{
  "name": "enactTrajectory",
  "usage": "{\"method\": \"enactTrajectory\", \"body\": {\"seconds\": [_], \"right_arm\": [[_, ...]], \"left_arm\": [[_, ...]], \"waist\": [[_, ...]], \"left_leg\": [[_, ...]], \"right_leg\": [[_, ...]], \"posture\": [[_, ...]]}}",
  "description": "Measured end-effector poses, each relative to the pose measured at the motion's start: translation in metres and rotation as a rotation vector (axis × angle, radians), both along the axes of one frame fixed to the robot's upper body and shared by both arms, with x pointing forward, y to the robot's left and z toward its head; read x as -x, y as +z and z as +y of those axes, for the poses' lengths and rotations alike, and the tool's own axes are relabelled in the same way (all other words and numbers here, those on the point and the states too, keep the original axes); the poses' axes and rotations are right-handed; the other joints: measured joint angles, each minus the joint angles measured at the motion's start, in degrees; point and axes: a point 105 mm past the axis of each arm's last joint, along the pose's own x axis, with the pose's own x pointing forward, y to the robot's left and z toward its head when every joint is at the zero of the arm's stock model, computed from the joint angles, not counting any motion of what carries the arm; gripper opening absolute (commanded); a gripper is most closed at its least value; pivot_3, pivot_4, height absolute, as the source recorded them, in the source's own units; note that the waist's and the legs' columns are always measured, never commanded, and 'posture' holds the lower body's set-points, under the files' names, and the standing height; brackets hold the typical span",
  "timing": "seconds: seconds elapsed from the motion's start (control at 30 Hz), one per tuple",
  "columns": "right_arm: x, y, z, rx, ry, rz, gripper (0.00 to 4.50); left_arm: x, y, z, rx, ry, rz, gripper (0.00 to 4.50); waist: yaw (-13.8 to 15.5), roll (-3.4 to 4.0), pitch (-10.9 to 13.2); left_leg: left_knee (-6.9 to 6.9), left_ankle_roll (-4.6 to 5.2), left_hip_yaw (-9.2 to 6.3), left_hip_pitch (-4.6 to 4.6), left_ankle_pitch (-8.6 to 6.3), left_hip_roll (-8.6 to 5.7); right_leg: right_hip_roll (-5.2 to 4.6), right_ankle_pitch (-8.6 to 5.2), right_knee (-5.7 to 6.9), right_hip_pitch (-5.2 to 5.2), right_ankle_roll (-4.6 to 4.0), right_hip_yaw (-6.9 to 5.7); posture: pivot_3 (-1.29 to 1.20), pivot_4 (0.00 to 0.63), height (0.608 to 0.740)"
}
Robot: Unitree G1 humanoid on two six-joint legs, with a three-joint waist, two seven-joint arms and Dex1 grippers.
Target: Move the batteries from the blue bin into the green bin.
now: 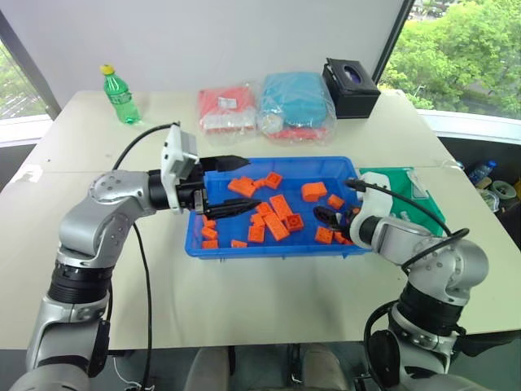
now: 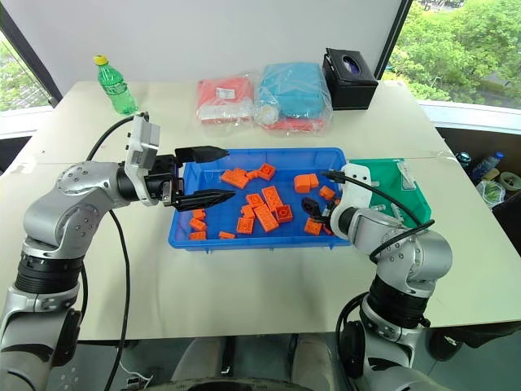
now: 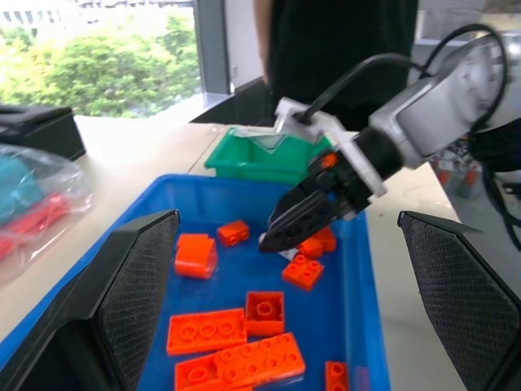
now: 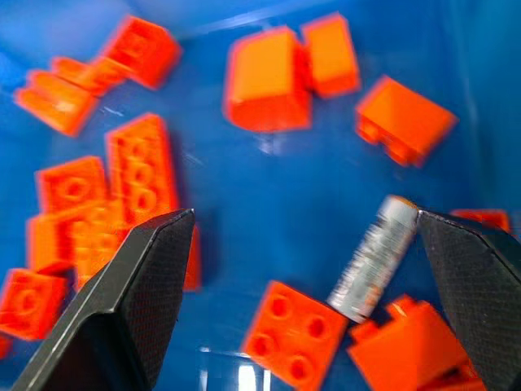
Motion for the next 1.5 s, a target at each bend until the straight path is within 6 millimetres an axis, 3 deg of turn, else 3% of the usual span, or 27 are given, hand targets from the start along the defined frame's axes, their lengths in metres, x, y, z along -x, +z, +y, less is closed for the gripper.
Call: {"method": "enactTrajectory", "body": {"seconds": [0.27,0.43,0.63,0.73,0.97,1.23,1.4,1.5], "right_arm": [[-0.014,0.001,0.005,-0.058,-0.040,0.045,4.47],[-0.016,-0.006,0.011,-0.080,-0.055,0.100,4.47],[-0.019,-0.002,0.022,-0.072,-0.011,0.110,4.47],[-0.017,-0.002,0.020,-0.056,-0.001,0.111,3.72],[-0.009,-0.012,0.022,-0.046,0.020,0.142,0.14],[-0.009,0.003,0.015,-0.012,0.081,0.094,0.14],[-0.024,0.052,-0.003,-0.030,0.045,-0.054,0.14],[-0.024,0.076,-0.025,0.018,0.027,-0.121,0.14]], "left_arm": [[0.000,0.001,-0.001,0.006,-0.001,-0.001,4.50],[-0.001,0.001,-0.002,0.015,0.005,-0.002,4.50],[-0.002,0.002,-0.002,0.024,0.019,-0.005,4.50],[-0.003,0.002,-0.002,0.026,0.028,-0.006,4.50],[-0.003,0.003,-0.002,0.028,0.031,-0.009,4.50],[-0.006,0.009,-0.002,0.031,0.027,-0.025,4.50],[-0.006,0.009,-0.003,0.035,0.014,-0.018,4.50],[-0.010,0.010,-0.003,0.039,0.009,-0.014,4.50]], "waist": [[0.00,0.00,0.00],[-0.07,0.01,0.00],[-0.20,0.02,0.01],[-0.19,0.02,0.01],[-0.32,0.01,0.01],[-0.21,-0.03,-0.01],[-0.19,-0.08,-0.05],[0.17,-0.12,-0.07]], "left_leg": [[0.00,0.01,0.00,0.00,0.01,0.00],[-0.01,0.01,0.00,0.00,0.01,0.00],[-0.01,0.01,-0.02,-0.01,0.01,0.01],[-0.01,0.02,-0.02,-0.01,0.01,0.00],[-0.01,0.02,-0.02,-0.02,0.01,0.02],[0.03,0.02,-0.01,-0.14,0.01,0.01],[0.04,0.03,-0.05,-0.29,0.02,0.03],[0.08,0.03,-0.13,-0.48,0.02,0.03]], "right_leg": [[0.02,0.00,0.01,0.01,0.00,0.00],[0.02,0.01,0.01,0.00,0.00,0.00],[0.03,0.00,0.02,0.00,0.00,0.00],[0.03,0.00,0.01,0.01,0.00,0.00],[0.04,0.00,0.00,-0.01,0.01,0.00],[0.04,-0.01,-0.05,-0.02,0.01,0.00],[0.11,0.00,-0.01,-0.05,0.02,0.00],[0.18,0.00,-0.08,-0.31,0.00,0.01]], "posture": [[0.00,0.150,0.723],[0.00,0.150,0.723],[0.00,0.150,0.723],[0.00,0.150,0.723],[0.00,0.150,0.723],[0.00,0.150,0.723],[0.00,0.150,0.723],[0.00,0.150,0.723]]}}
